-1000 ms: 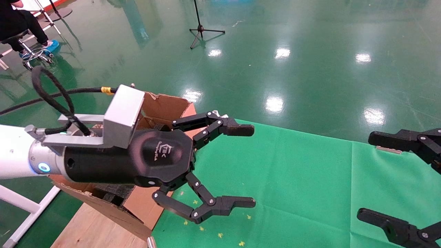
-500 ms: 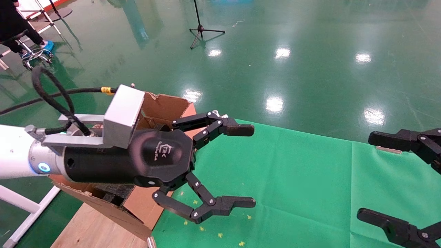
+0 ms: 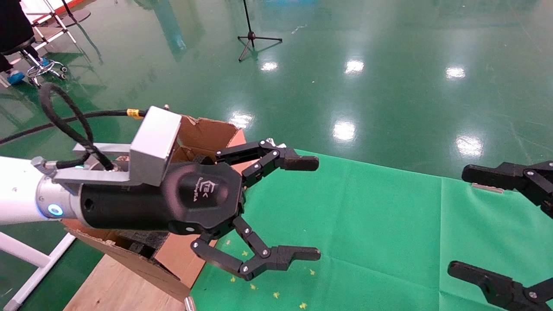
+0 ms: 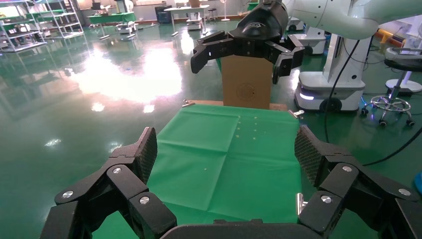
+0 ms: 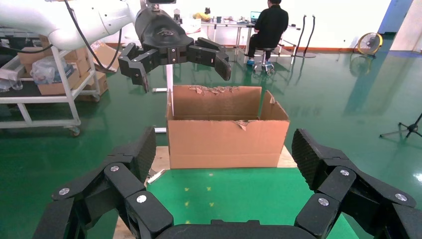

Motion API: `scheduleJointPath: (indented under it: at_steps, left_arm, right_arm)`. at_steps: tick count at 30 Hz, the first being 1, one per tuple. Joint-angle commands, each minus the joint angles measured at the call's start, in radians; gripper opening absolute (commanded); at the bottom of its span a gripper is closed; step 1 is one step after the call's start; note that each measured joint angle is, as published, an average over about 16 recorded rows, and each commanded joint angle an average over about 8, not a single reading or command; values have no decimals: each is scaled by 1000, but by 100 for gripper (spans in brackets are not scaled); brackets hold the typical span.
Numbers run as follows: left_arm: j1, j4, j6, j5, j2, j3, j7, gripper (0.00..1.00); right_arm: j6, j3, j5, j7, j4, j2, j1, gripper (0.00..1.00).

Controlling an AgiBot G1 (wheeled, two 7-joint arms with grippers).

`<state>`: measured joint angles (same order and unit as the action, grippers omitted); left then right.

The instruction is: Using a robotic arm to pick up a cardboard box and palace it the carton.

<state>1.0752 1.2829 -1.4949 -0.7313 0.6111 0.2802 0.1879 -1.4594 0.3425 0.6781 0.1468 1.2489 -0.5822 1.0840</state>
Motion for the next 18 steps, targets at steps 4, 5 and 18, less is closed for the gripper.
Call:
scheduleJointPath:
  at_steps: [4, 5, 18]
  left_arm:
    - [0, 0, 0, 0, 0, 0, 0, 100]
    - [0, 0, 0, 0, 0, 0, 0, 100]
    - [0, 0, 0, 0, 0, 0, 0, 100]
  right_arm:
    - [0, 0, 0, 0, 0, 0, 0, 100]
    - [0, 0, 0, 0, 0, 0, 0, 100]
    - [0, 0, 0, 0, 0, 0, 0, 100]
